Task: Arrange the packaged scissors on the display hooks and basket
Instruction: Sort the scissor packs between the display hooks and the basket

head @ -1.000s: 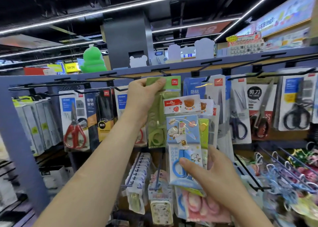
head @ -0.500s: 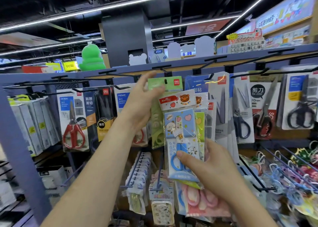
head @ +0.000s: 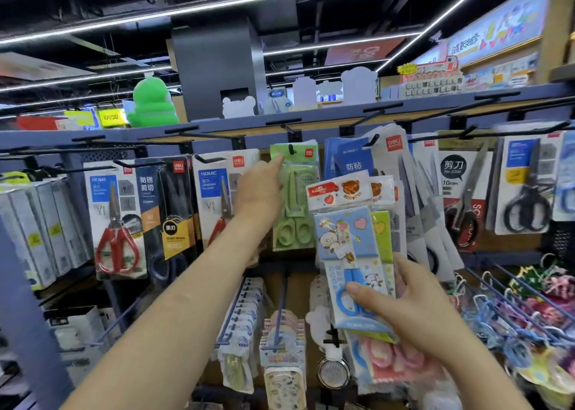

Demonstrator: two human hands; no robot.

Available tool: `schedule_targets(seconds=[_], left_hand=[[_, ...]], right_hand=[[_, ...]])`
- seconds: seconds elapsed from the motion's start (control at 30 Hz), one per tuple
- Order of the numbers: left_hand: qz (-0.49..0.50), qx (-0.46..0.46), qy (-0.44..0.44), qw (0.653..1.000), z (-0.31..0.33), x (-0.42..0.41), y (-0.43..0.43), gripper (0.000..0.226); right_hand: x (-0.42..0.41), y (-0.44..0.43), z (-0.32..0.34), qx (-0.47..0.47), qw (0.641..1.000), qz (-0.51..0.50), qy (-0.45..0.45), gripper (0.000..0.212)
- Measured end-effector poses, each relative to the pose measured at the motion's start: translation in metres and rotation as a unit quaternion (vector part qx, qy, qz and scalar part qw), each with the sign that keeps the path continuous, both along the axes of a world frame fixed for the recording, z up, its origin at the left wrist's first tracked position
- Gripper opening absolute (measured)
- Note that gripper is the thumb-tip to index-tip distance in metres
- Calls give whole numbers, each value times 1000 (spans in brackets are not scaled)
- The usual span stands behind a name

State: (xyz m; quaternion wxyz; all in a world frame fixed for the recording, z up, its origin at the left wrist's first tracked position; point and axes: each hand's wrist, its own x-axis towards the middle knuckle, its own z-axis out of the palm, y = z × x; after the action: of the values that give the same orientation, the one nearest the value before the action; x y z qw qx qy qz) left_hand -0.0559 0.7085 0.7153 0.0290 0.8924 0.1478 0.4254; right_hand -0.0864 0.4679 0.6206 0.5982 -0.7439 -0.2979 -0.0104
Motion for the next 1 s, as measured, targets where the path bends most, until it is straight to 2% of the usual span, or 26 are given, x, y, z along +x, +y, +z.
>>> schedule_targets(seconds=[0.1, 0.2, 0.27, 0.3, 0.33, 0.37, 0.43, 0.5, 0.57, 0.7, 0.8, 0.87, 1.0], left_hand=[[35, 31, 34, 998, 4, 8, -3, 49], [40, 42, 32, 998, 1, -4, -9, 55], [8, 35, -41, 998, -7, -23, -15, 48], [-32, -8, -90, 995, -10, -34, -18, 38], [-100, -94, -128, 982, -14, -47, -25, 29], [-193, -211, -149, 946, -16, -62, -34, 21], [-341, -403, -126, 840, -17, -87, -58, 17], [-402, -470, -100, 780, -19, -95, -69, 32], [-410, -494, -126, 756, -20, -96, -71, 30], [-382, -487, -202, 759, -25, -90, -69, 12], [-341, -429, -279, 789, -30, -84, -73, 13], [-314, -395, -315, 804, -32, -82, -74, 15], [-322, -391, -311, 804, -22, -78, -74, 15]], right_hand=[[-2, -5, 1, 16, 999, 39, 26, 28], [-8, -5, 1, 43, 995, 75, 53, 36], [-11, -3, 2, 55, 991, 94, 72, 40], [-13, -3, 2, 59, 990, 103, 80, 41], [-14, -2, 3, 60, 988, 110, 85, 40], [-14, -2, 3, 61, 987, 117, 88, 41], [-17, 0, 4, 58, 986, 127, 91, 46], [-20, 4, 2, 56, 985, 135, 96, 49], [-23, 8, 1, 70, 981, 144, 107, 48], [-24, 16, -3, 93, 980, 145, 101, 39], [-24, 26, -9, 151, 975, 126, 101, 23], [-27, 31, -9, 199, 964, 133, 113, 20], [-31, 36, -3, 238, 952, 157, 110, 26]])
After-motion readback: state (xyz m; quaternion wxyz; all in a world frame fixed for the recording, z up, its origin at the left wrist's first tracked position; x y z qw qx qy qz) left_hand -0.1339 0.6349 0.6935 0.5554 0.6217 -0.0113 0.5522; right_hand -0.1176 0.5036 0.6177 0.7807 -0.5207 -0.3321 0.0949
